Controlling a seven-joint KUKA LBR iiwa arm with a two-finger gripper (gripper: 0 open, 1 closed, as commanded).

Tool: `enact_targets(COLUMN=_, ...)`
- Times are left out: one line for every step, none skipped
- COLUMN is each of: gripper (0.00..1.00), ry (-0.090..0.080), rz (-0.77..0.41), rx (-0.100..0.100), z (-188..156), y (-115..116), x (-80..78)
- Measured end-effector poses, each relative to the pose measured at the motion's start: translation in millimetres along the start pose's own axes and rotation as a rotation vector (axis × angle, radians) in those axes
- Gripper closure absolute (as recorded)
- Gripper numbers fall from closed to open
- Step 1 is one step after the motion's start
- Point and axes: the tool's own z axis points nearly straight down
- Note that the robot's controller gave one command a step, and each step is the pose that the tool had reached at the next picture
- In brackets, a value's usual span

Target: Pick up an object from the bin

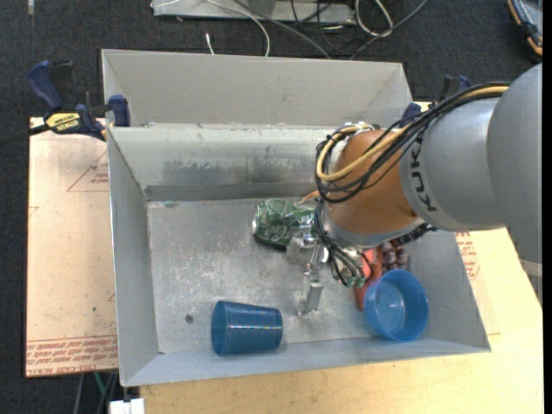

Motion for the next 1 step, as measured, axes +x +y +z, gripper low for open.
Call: enact_targets(gripper=0.0, ry=-0.018, rz=0.016, rx=-0.008, z=-44.1, y=27.3, x=-103.8)
